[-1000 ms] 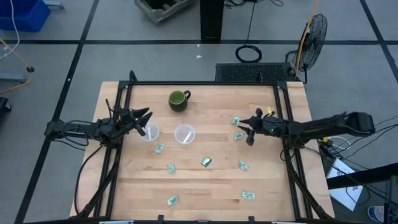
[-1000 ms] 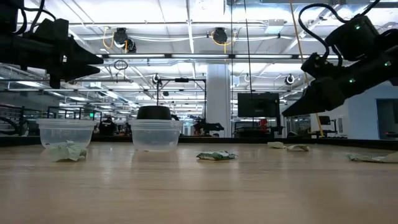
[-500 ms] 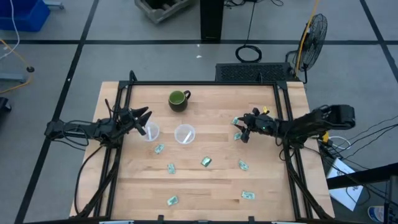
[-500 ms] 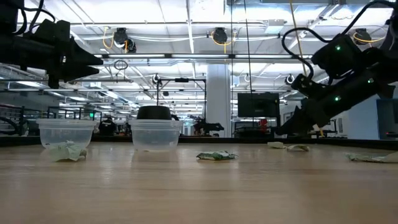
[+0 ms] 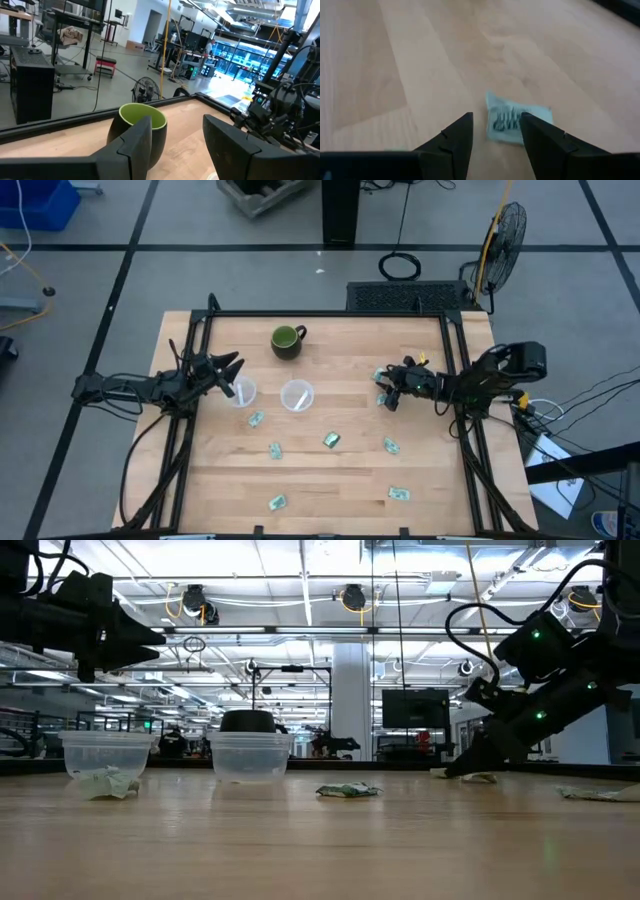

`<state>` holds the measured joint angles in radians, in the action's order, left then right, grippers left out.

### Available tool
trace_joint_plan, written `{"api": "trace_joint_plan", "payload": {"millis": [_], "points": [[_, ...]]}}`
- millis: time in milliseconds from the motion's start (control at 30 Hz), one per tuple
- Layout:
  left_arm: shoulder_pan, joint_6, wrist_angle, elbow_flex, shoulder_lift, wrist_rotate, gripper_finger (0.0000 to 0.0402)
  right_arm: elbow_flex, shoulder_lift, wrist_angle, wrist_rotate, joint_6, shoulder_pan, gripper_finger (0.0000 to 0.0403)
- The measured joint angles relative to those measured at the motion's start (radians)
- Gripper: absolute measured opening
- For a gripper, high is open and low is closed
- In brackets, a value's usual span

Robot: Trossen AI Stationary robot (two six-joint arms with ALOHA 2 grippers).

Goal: Pick and place Stevia / Truvia into bins
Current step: Put the stevia pocket into the right plastic container

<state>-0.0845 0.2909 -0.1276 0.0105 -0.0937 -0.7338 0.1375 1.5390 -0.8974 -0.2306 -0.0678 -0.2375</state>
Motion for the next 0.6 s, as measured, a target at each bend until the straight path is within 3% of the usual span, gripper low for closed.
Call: {"api": "trace_joint_plan", "payload": {"millis": [300, 600], "points": [[0.0, 0.0, 0.0, 0.0, 0.0, 0.0, 0.0184, 0.0, 0.001, -0.007, -0.003, 0.0, 0.0, 0.0109], [0.0, 0.001, 0.001, 0.0, 0.0, 0.001, 0.0184, 0.0, 0.001, -0.015, -0.003, 0.004, 0.0, 0.0006]]}}
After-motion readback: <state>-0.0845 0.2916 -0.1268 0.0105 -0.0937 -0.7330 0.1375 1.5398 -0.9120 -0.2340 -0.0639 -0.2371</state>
